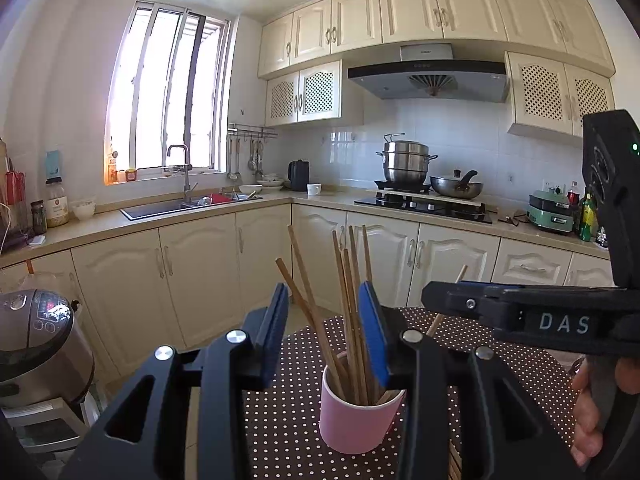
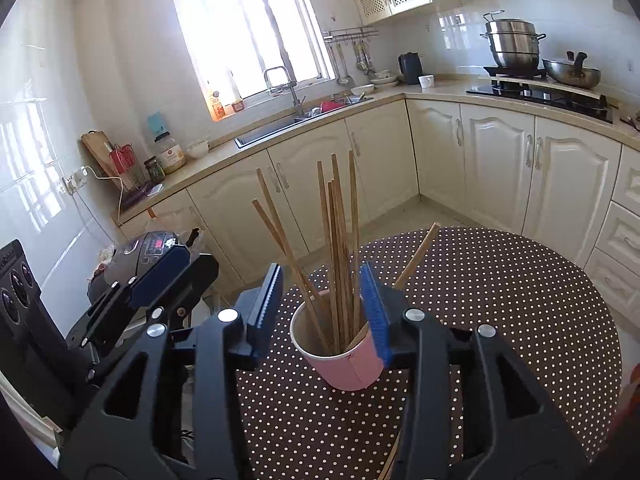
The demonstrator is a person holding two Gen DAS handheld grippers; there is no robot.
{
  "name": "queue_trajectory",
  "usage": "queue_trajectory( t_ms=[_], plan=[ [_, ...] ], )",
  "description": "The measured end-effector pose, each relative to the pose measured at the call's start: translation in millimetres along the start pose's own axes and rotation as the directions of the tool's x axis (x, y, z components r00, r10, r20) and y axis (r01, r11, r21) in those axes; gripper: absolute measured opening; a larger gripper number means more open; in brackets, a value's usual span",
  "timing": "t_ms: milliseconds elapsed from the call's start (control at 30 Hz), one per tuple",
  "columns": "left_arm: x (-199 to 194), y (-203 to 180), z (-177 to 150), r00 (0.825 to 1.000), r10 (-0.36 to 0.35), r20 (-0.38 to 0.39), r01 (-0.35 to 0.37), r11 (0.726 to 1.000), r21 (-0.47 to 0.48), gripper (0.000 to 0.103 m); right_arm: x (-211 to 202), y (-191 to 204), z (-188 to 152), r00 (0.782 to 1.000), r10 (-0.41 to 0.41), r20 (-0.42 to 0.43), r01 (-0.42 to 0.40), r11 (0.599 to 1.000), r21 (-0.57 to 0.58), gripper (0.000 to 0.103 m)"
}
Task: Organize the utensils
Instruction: 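Open the left tool to release its chopstick while the right tool releases its chopstick, then move both open tools down to the loose chopsticks beside the cup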
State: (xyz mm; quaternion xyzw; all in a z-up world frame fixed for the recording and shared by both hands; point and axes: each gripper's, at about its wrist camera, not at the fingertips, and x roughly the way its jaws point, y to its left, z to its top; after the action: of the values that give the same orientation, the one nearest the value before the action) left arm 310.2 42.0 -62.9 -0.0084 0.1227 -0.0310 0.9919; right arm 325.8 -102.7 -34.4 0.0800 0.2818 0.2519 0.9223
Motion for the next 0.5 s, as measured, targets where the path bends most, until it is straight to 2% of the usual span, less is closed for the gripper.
queue_trajectory(
  t_ms=[200,267,333,500],
  plan=[
    [-13,-2,8,1.0,0.009,0.008,-0.009,1.0,-0.003,0.037,-18,1,-1,1.0,-0.002,0.019,0.002,1.0,-0.001,0.041],
    [-18,-4,10,1.0,0.01,0.008,-0.01,1.0,-0.006,0.04,-25,1,-2,1.0,-0.005,0.025,0.005,1.0,-0.006,0.041],
    [-23,-7,10,1.0,0.011,0.009,-0.011,1.0,-0.005,0.048,-33,1,-4,0.999,-0.007,0.031,0.007,1.0,-0.008,0.041],
    [-33,-17,9,1.0,0.001,0.007,-0.001,1.0,0.008,0.048,-51,-4,-11,0.999,-0.022,0.04,0.023,1.0,-0.014,0.041]
  ],
)
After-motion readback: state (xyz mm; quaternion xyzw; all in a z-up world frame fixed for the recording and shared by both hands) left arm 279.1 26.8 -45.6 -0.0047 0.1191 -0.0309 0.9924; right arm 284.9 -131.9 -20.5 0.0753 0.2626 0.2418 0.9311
